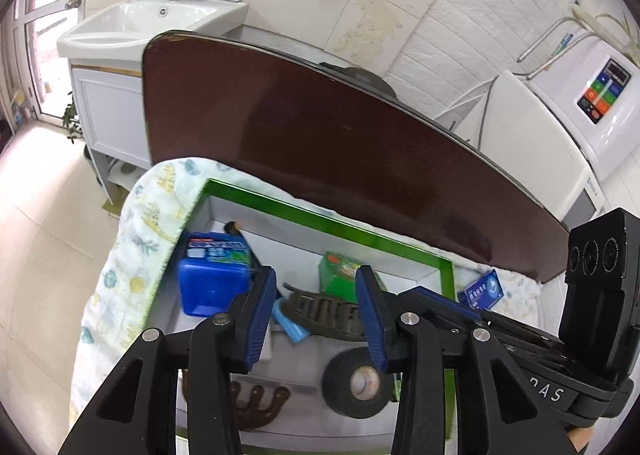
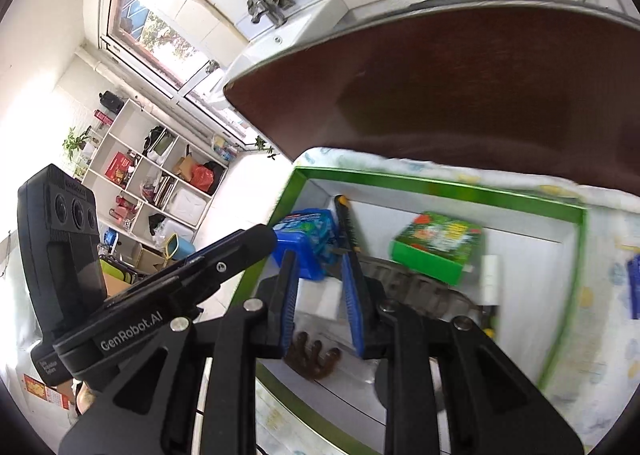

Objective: Organize rigid objects
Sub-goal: 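Move the right tool to the blue tablet box on the sheet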

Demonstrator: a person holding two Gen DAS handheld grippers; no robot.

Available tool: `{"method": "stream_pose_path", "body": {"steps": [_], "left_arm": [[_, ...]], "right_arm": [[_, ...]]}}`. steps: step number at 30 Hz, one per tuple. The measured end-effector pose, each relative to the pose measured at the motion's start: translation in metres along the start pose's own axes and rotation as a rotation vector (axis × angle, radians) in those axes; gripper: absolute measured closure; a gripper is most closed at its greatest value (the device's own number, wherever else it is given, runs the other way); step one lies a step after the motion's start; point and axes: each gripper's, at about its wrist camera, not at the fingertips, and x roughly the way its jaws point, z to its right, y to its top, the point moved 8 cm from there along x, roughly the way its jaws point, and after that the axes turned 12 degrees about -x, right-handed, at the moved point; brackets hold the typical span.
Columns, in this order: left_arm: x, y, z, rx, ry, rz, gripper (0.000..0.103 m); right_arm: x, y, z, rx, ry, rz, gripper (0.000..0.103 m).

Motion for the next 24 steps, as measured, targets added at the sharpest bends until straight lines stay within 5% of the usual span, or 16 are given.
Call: {"method": "stream_pose_path", "body": {"steps": [15, 24], "left_arm": [[0.073, -0.083, 0.153, 0.184, -0.02, -0.176, 0.062], [0.131, -0.128, 0.2, 0.15, -0.008, -0.316, 0.062]], "right_arm": [[-0.144, -0.063, 0.189, 0.226, -0.251, 0.102, 0.074], [-0.159, -0.083, 0.262, 0.29, -0.318, 0.078, 0.071]]}}
